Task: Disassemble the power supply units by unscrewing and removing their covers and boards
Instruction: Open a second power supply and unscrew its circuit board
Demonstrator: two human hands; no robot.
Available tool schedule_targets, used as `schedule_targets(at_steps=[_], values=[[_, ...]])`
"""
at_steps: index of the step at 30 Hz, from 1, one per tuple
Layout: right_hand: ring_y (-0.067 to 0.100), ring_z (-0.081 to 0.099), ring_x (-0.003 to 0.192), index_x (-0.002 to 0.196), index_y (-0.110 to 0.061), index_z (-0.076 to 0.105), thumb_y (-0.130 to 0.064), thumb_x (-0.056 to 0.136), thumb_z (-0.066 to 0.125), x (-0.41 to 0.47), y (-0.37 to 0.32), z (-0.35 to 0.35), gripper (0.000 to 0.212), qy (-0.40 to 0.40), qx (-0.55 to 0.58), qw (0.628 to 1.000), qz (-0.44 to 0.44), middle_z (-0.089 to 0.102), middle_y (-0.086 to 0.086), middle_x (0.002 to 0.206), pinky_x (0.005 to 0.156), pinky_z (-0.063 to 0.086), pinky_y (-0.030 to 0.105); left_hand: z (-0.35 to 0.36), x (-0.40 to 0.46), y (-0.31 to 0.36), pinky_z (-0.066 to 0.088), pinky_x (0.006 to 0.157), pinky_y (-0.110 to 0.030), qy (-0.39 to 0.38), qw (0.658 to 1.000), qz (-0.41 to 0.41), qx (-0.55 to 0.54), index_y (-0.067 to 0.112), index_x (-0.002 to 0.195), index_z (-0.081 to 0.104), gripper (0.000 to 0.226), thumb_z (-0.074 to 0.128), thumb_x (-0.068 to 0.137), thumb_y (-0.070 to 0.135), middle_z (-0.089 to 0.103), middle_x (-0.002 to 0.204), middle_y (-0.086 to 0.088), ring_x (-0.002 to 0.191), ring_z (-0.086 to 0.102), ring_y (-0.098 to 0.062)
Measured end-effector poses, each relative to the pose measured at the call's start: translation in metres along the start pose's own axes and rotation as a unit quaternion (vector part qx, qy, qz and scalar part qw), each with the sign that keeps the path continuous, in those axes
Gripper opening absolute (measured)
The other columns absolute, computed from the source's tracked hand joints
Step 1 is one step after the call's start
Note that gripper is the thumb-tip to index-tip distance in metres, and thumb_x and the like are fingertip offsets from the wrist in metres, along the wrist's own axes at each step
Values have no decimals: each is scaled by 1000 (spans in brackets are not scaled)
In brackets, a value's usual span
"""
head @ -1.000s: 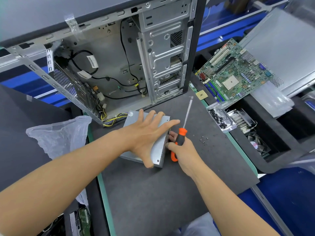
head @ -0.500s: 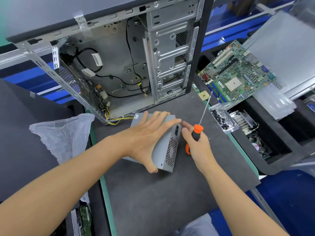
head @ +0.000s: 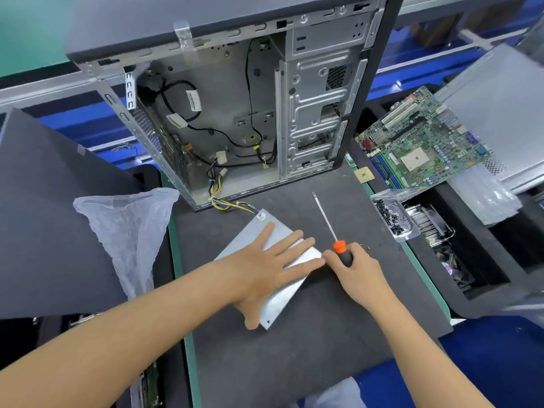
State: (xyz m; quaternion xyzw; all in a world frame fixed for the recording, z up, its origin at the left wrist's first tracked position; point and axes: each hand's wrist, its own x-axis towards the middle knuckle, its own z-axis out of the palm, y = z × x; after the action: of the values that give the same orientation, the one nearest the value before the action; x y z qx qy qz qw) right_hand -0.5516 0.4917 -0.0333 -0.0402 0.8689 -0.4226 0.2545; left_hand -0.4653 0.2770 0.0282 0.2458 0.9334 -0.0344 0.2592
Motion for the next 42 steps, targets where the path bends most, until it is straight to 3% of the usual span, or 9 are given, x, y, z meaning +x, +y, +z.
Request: schedule_targets(at_steps=[3,5,8,10,12,15,21,28,42], values=[[17,55,82,90,-31,48,-62,82,62,0,-3,-3,35,-1,-47,999,-16,58,-2,84,63,42,32,6,-19,3,-24,113,-61,79,984,-46,-152,40,147,-36,156,78,48,80,-33,162,4,145,-38,-20],[22,54,91,97,-25,52,-61,86,57,0,-7,-6,39,-23,-82,996,-21,58,-2,90,74,44,38,22,-30,17,-7,122,-59,285,904,-143,-286,40,158,-5,132,73,59,78,-9,167,10,153,-17,-22],[27,50,111,117,-22,58,-56,97,40,3,-9,-8,43,-84,-213,973,-6,61,3,116,94,42,39,59,-33,54,24,118,-39,568,604,-394,-396,25,143,34,85,75,74,53,30,144,7,138,28,-21],[31,42,122,131,-29,53,-49,102,29,5,-16,-6,43,-40,-357,932,-46,52,1,134,101,33,37,75,-26,67,34,112,-40,536,434,-496,-527,23,144,32,80,77,82,48,29,136,10,134,34,-20],[29,49,111,106,-26,63,-49,102,31,2,-42,1,40,37,-268,954,-129,61,-2,112,91,34,36,82,-20,70,37,108,-36,455,319,-514,-653,23,151,26,88,72,83,54,34,142,4,136,39,-18],[18,52,76,78,-12,56,-64,96,34,10,-85,18,60,-59,-102,985,-125,56,-5,74,64,37,28,79,-15,71,44,97,-27,407,272,-481,-727,25,139,49,58,65,90,54,57,134,11,118,57,-2],[13,63,83,95,-20,61,-86,64,61,37,-104,37,73,-219,-229,948,-43,64,-4,96,60,45,29,57,-9,68,52,59,-15,437,162,-461,-755,19,117,58,48,85,79,31,73,104,7,78,71,1],[11,61,78,90,-21,54,-90,58,61,38,-106,36,76,-208,-247,945,-46,60,-6,93,55,42,26,50,-5,62,52,56,-18,424,165,-470,-756,30,103,50,54,91,67,31,70,98,11,73,70,1],[-12,61,87,117,-42,51,-69,48,82,10,-92,32,80,-115,-18,988,-103,65,-24,107,70,49,22,36,-19,50,52,69,-11,537,339,-396,-663,49,99,42,62,90,61,52,64,110,27,97,65,8]])
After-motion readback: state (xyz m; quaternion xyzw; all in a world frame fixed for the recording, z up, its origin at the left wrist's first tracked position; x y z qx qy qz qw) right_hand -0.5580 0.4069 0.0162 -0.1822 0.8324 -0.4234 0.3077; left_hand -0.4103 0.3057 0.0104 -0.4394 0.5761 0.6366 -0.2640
